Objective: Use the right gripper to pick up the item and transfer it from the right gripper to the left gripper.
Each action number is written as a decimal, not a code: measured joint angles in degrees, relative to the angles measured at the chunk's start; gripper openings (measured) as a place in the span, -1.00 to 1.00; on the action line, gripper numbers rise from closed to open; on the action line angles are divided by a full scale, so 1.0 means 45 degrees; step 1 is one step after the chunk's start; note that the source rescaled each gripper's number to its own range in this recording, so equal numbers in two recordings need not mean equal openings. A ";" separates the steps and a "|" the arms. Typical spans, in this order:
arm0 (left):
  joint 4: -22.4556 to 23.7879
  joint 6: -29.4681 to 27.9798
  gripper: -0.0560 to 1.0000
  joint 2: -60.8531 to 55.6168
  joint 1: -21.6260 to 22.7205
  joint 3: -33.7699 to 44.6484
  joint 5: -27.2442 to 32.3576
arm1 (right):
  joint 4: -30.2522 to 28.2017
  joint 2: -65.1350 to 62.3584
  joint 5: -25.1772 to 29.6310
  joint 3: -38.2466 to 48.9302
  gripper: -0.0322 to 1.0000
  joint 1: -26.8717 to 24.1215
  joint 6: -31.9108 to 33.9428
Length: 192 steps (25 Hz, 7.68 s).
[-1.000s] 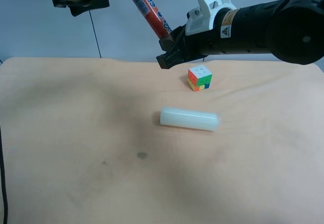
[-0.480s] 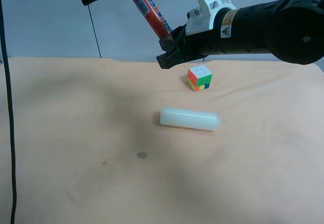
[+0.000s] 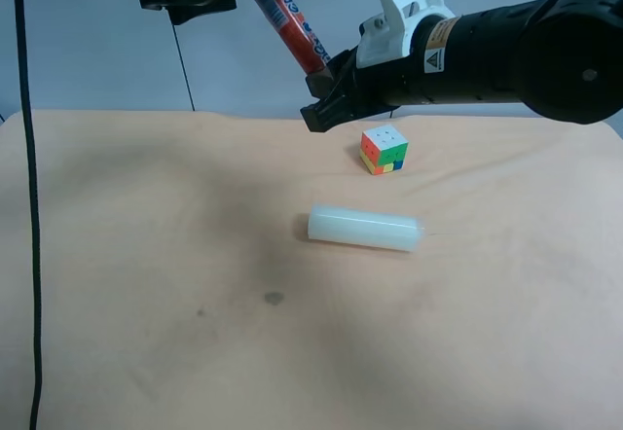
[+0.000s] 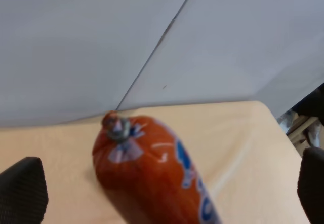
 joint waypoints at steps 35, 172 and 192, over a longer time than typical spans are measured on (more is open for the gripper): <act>-0.0190 0.0285 -0.78 0.0109 0.0000 -0.0276 0.0008 | 0.0000 0.0000 0.0000 0.0000 -0.94 0.0000 0.0000; -0.0035 0.0392 -0.89 0.0153 0.0000 -0.0276 0.0054 | 0.0865 -1.8718 1.5254 0.4010 1.00 -0.9017 0.3612; -0.0035 0.0392 -0.89 0.0153 0.0000 -0.0276 0.0054 | 0.0865 -1.8718 1.5254 0.4010 1.00 -0.9096 0.3612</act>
